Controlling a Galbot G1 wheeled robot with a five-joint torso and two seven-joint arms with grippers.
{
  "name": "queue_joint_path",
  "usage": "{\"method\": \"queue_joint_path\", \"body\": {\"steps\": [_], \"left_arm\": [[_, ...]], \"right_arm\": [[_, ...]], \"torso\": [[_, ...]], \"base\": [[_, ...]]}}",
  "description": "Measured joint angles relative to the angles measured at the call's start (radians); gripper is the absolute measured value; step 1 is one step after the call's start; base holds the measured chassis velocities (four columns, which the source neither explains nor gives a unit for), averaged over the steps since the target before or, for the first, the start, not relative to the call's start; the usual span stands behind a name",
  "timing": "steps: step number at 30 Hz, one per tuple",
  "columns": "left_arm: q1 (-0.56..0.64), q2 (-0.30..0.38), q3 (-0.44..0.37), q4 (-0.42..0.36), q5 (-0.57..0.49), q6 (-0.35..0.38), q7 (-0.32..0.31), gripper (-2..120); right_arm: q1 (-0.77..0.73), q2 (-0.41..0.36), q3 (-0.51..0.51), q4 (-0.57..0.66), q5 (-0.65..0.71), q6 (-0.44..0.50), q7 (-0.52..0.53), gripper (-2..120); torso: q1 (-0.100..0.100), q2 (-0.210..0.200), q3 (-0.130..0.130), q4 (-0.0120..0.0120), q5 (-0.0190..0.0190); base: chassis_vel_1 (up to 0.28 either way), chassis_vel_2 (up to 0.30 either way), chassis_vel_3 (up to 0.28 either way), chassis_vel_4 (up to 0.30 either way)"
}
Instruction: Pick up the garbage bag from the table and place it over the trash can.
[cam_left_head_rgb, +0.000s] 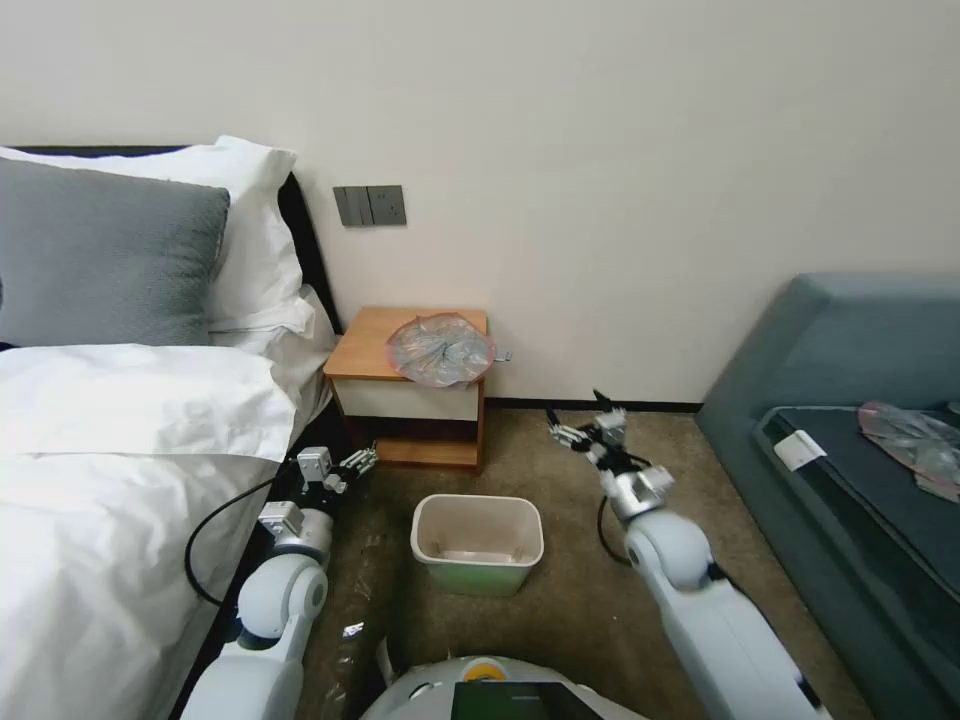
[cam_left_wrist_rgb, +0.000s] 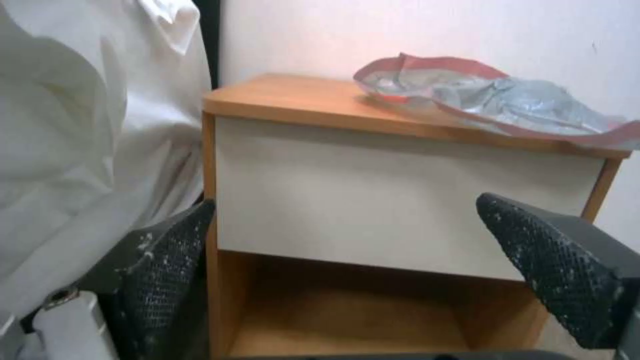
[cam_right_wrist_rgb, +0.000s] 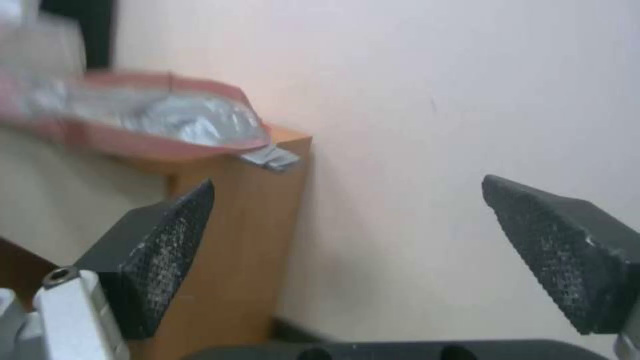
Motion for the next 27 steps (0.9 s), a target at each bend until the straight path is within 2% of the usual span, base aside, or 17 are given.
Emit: {"method": "queue_joint_path", "body": {"steps": [3,5,8,9,11,15,20,22,27], "left_arm": [[-0.001,-0.015,0.008,0.019,0.022,-0.012,0.001,100],[-0.001,-0.018,0.010,0.025,0.031,-0.016,0.002,100],[-0.004,-0.028,0.023,0.063,0.079,-0.045,0.006,100],[-0.004,-0.028,0.023,0.063,0.079,-0.045,0.006,100],[-0.006,-0.031,0.030,0.075,0.087,-0.049,0.006,100],[-0.012,-0.036,0.037,0.088,0.091,-0.049,0.005,100],[-0.013,-0.040,0.047,0.093,0.094,-0.049,0.005,100],[-0.014,-0.045,0.049,0.101,0.094,-0.050,0.004,100],[-0.018,-0.043,0.041,0.114,0.094,-0.053,0.002,100]], "right_arm": [[0.110,-0.045,-0.052,-0.124,-0.241,0.091,-0.028,100],[0.129,-0.050,-0.064,-0.151,-0.288,0.115,-0.028,100],[0.222,-0.061,-0.115,-0.274,-0.564,0.223,-0.005,100],[0.222,-0.061,-0.115,-0.274,-0.564,0.223,-0.005,100],[0.291,-0.059,-0.143,-0.354,-0.695,0.289,0.001,100],[0.397,-0.052,-0.215,-0.449,-0.741,0.312,0.014,100],[0.475,-0.029,-0.251,-0.522,-0.760,0.326,0.020,100],[0.550,-0.004,-0.286,-0.600,-0.770,0.337,0.031,100],[0.616,0.024,-0.317,-0.685,-0.790,0.361,0.043,100]], "torso": [[0.000,0.000,0.000,-0.0001,-0.0003],[0.000,0.000,0.000,-0.0003,-0.0003],[0.000,0.000,0.000,-0.0001,-0.0003],[0.000,0.000,0.000,-0.0001,-0.0003],[0.000,0.000,0.000,-0.0002,-0.0002],[0.000,0.000,0.000,-0.0001,-0.0003],[0.000,0.000,0.000,-0.0001,-0.0004],[0.000,0.000,0.000,0.0001,-0.0004],[0.000,0.000,0.000,-0.0001,-0.0004]], "base": [[0.000,0.000,0.000,0.000],[0.000,0.000,0.000,0.000],[0.000,0.000,0.000,0.000],[0.000,0.000,0.000,0.000],[0.000,0.000,0.000,0.000],[0.000,0.000,0.000,0.000],[0.000,0.000,0.000,0.000],[0.000,0.000,0.000,0.000],[0.000,0.000,0.000,0.000]]}}
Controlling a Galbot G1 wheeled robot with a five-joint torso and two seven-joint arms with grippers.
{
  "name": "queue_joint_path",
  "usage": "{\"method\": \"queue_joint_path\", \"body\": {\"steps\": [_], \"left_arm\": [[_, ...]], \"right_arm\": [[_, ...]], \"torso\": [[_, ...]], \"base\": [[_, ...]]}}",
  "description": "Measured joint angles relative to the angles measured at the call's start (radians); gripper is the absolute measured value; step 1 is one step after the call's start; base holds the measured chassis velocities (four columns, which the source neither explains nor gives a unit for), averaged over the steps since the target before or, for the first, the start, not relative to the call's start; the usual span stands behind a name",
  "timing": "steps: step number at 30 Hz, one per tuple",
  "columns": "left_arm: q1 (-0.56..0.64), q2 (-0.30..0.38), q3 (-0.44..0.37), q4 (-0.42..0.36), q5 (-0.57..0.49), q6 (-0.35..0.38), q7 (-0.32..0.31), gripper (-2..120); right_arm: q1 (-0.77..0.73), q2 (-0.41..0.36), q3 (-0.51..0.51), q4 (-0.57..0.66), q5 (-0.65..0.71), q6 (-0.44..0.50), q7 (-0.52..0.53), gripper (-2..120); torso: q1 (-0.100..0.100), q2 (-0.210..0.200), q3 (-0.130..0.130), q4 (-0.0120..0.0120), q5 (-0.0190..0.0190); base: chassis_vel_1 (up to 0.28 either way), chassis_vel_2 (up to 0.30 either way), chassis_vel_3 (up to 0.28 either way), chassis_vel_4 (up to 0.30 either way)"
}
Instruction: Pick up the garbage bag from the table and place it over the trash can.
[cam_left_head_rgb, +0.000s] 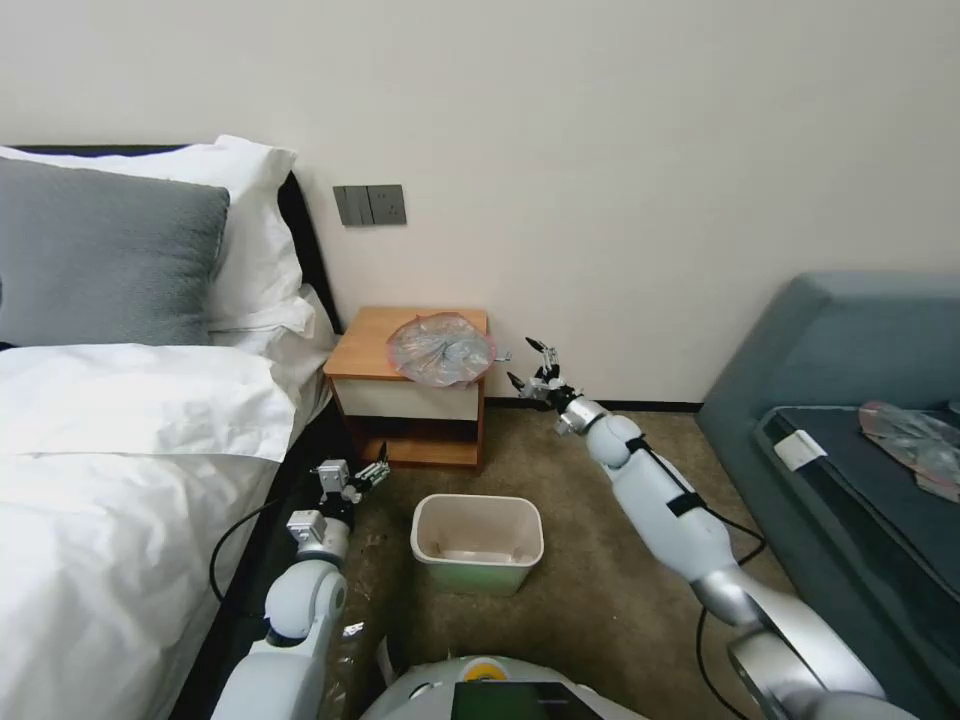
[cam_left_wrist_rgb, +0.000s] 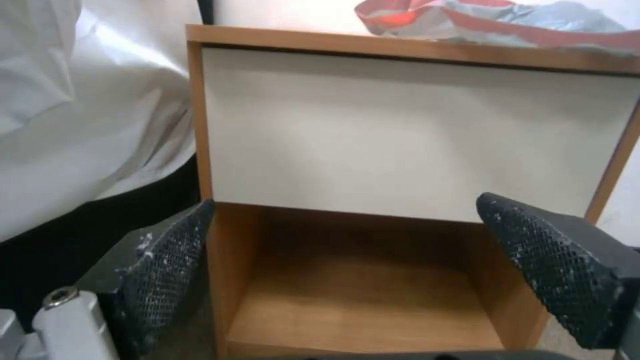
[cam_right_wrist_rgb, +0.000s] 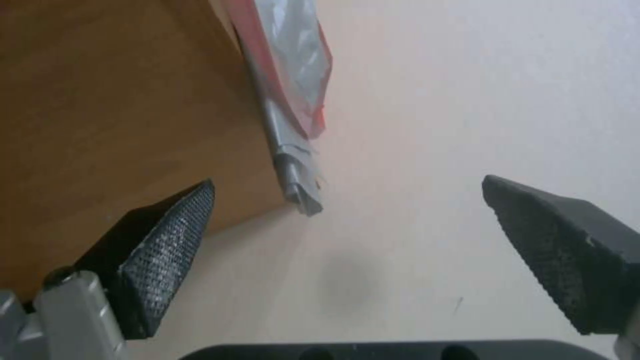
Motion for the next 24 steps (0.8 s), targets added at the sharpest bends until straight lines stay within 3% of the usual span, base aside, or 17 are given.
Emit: {"method": "queue_joint_path", "body": {"steps": [10,20,22,24], "left_arm": [[-0.003,-0.013,0.004,-0.001,0.007,0.001,0.001,100],[-0.002,-0.024,0.015,0.011,0.016,-0.006,0.001,100],[-0.003,-0.022,0.014,0.008,0.016,-0.006,0.001,100],[-0.003,-0.022,0.014,0.008,0.016,-0.006,0.001,100]], "right_arm": [[0.067,0.042,-0.019,-0.110,-0.058,0.046,0.009,96],[0.093,0.050,-0.039,-0.136,-0.068,0.047,0.006,65],[0.094,0.050,-0.043,-0.140,-0.064,0.046,0.005,52],[0.094,0.050,-0.044,-0.142,-0.063,0.046,0.005,46]], "torso": [[0.000,0.000,0.000,-0.0001,0.0000],[0.000,0.000,0.000,0.0000,0.0001],[0.000,0.000,0.000,-0.0001,0.0001],[0.000,0.000,0.000,-0.0001,0.0000]], "base": [[0.000,0.000,0.000,0.000],[0.000,0.000,0.000,0.000],[0.000,0.000,0.000,0.000],[0.000,0.000,0.000,0.000]]}}
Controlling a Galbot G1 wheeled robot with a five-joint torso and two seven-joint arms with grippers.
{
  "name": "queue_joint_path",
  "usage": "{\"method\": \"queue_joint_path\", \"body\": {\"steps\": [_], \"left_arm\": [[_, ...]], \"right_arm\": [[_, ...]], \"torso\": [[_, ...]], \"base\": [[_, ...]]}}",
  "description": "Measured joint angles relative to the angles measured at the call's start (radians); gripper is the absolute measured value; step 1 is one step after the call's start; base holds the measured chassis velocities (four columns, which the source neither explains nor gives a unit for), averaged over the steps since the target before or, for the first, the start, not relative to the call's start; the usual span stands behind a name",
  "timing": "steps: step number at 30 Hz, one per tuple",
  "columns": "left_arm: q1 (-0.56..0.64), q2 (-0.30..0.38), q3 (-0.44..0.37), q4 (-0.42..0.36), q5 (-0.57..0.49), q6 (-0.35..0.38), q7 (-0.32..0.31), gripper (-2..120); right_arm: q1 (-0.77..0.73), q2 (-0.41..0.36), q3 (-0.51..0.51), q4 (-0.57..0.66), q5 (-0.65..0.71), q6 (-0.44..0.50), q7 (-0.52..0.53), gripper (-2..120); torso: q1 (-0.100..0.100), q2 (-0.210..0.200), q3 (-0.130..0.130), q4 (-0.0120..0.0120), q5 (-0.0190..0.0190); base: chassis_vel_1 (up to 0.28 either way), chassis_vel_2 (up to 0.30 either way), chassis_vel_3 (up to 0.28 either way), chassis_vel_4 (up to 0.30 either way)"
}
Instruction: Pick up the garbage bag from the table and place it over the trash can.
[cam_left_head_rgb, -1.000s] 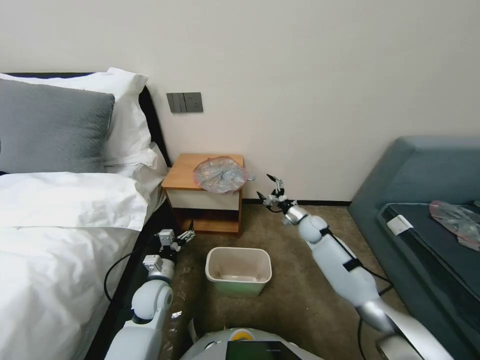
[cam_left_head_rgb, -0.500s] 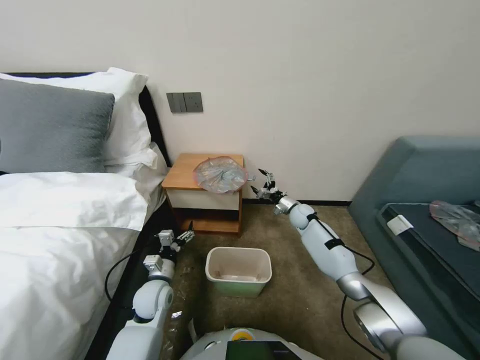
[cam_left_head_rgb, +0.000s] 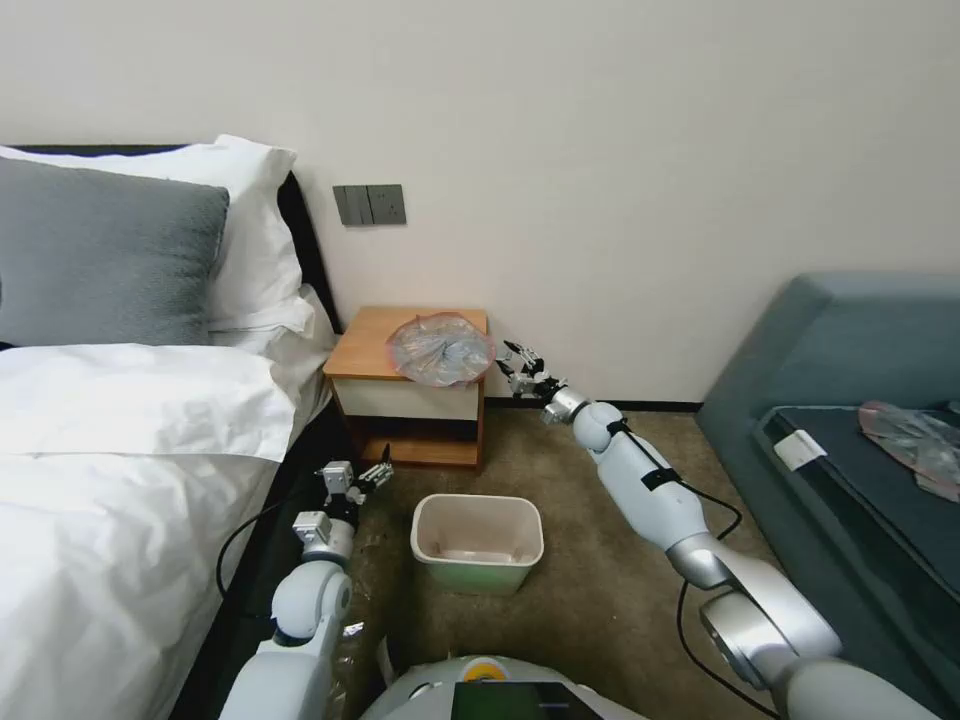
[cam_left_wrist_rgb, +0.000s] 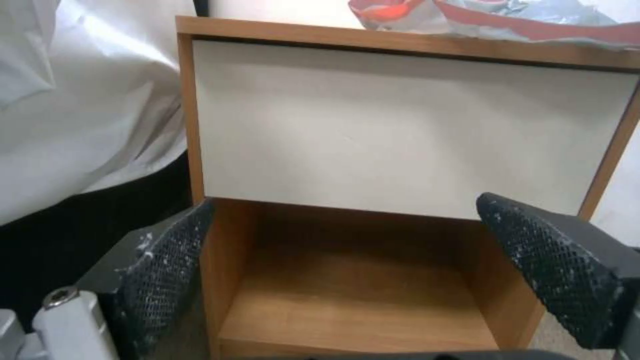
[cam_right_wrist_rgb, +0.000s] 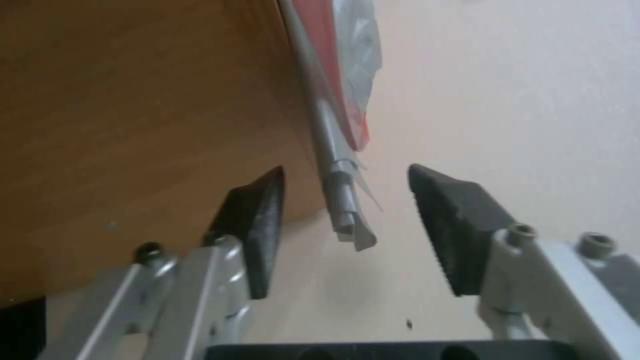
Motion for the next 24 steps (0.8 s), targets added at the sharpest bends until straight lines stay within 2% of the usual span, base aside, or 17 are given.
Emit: {"method": "queue_joint_path", "body": {"steps": [3,8,12,24], "left_arm": [[-0.002,0.000,0.001,0.000,0.000,0.000,0.000,100],[-0.005,-0.001,0.003,0.000,0.000,0.001,-0.001,100],[-0.005,-0.001,0.005,0.000,0.000,0.002,-0.001,100],[-0.006,-0.001,-0.005,0.011,-0.005,-0.003,-0.014,100]], "right_arm": [[0.003,0.002,-0.003,-0.007,0.002,-0.002,-0.001,32],[0.008,0.003,-0.006,-0.013,0.003,-0.004,-0.001,21],[0.015,0.004,-0.009,-0.016,0.007,-0.006,-0.002,2],[-0.005,-0.011,-0.011,0.029,0.055,-0.025,0.001,0]], "torso": [[0.000,0.000,0.000,0.0001,0.0000],[0.000,0.000,0.000,0.0000,0.0000],[0.000,0.000,0.000,0.0001,0.0000],[0.000,0.000,0.000,0.0001,0.0000]], "base": [[0.000,0.000,0.000,0.000],[0.000,0.000,0.000,0.000],[0.000,0.000,0.000,0.000],[0.000,0.000,0.000,0.000]]}}
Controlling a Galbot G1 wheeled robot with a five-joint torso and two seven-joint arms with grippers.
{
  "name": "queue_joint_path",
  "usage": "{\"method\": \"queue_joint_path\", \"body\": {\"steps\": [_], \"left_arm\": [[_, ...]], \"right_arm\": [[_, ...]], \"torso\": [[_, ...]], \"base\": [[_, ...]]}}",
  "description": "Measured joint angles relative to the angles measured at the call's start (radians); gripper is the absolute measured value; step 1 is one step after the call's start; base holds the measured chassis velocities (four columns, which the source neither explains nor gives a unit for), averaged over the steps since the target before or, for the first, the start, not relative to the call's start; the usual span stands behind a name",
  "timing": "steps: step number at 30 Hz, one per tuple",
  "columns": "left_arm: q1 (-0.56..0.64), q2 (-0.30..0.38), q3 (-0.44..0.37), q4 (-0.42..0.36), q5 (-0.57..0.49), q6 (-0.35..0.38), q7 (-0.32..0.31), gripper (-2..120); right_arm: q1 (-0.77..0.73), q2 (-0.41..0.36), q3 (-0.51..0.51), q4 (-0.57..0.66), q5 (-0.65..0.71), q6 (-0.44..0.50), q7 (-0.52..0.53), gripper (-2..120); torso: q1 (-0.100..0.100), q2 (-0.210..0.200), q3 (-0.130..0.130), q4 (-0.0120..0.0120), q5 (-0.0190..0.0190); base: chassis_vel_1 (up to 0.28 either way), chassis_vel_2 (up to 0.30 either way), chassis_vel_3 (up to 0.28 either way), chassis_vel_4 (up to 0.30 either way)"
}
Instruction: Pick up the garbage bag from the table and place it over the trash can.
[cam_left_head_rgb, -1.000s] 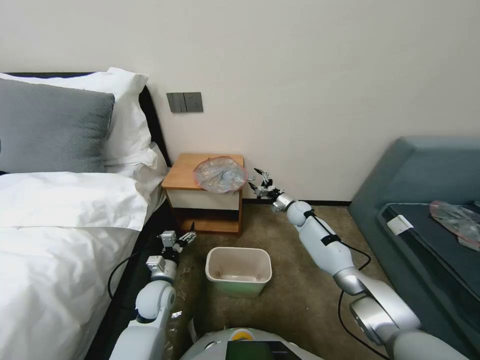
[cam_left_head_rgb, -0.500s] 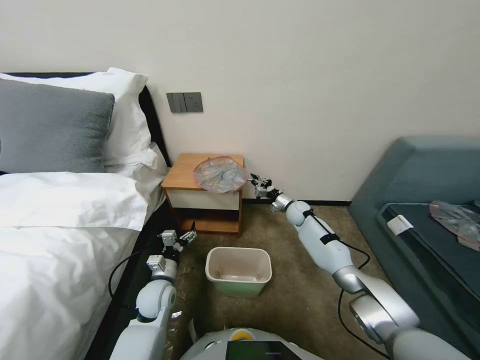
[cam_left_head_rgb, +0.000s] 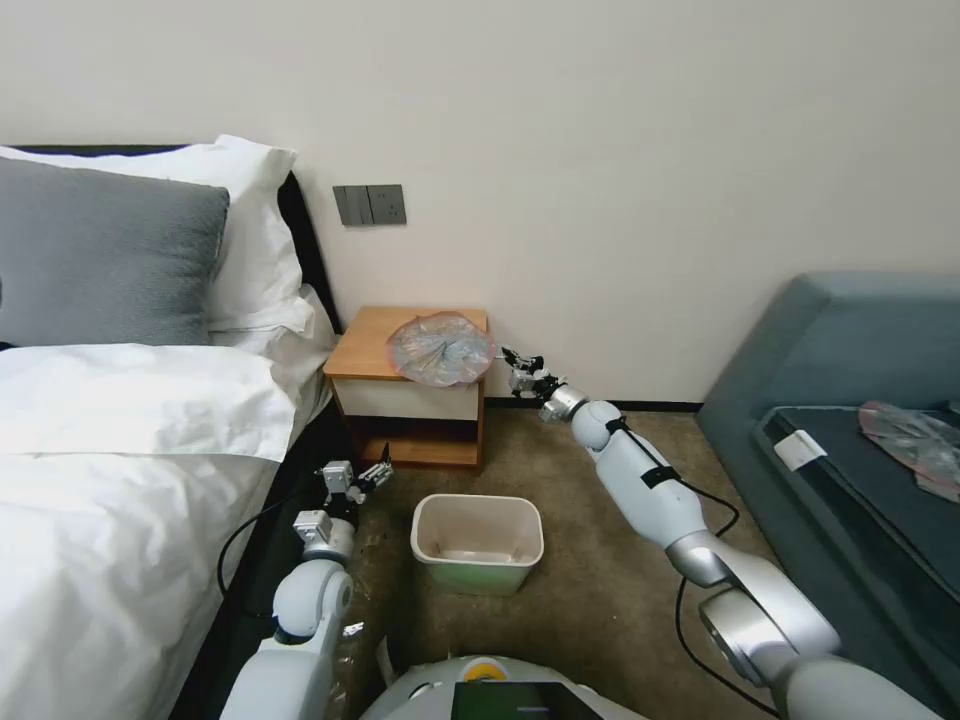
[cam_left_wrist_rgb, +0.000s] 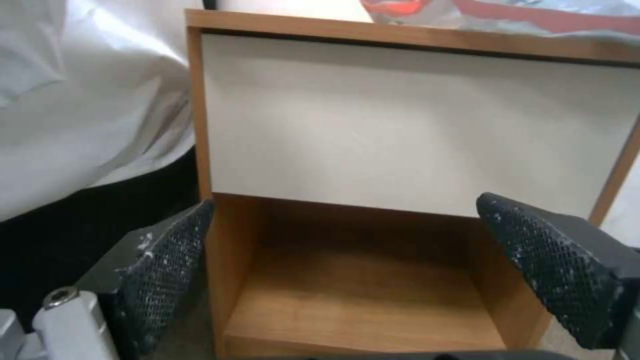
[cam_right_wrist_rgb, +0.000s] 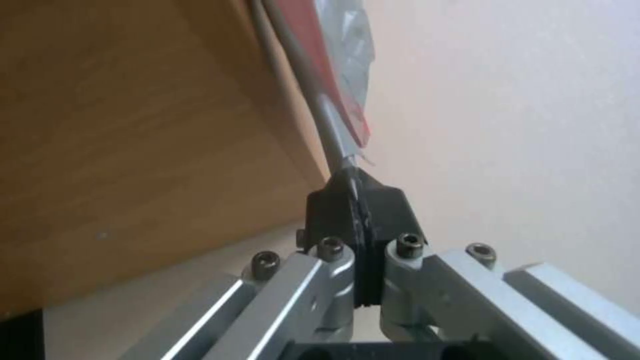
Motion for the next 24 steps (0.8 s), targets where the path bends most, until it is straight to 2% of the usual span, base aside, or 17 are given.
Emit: {"method": "queue_joint_path", "body": {"steps": [7,10,11,15,24], "left_arm": [[-0.001,0.006,-0.028,-0.003,-0.022,-0.001,-0.012,100],[-0.007,0.017,-0.057,-0.006,-0.052,-0.001,-0.021,100],[-0.007,0.017,-0.057,-0.006,-0.052,-0.001,-0.021,100],[-0.021,0.018,-0.073,-0.013,-0.089,0.003,-0.026,100],[-0.015,0.021,-0.077,-0.032,-0.106,0.004,-0.030,100]], "right_arm": [[-0.051,-0.032,-0.016,0.095,0.090,-0.062,-0.002,0],[-0.121,-0.062,-0.002,0.203,0.130,-0.095,-0.010,0],[-0.121,-0.062,-0.002,0.203,0.130,-0.095,-0.010,0],[-0.245,-0.098,0.024,0.366,0.187,-0.142,-0.013,0],[-0.428,-0.123,0.066,0.515,0.213,-0.165,-0.029,0]], "torso": [[0.000,0.000,0.000,0.0001,0.0001],[0.000,0.000,0.000,0.0000,0.0001],[0.000,0.000,0.000,0.0000,0.0001],[0.000,0.000,0.000,0.0000,0.0000],[0.000,0.000,0.000,0.0000,0.0001]], "base": [[0.000,0.000,0.000,0.000],[0.000,0.000,0.000,0.000],[0.000,0.000,0.000,0.000],[0.000,0.000,0.000,0.000],[0.000,0.000,0.000,0.000]]}}
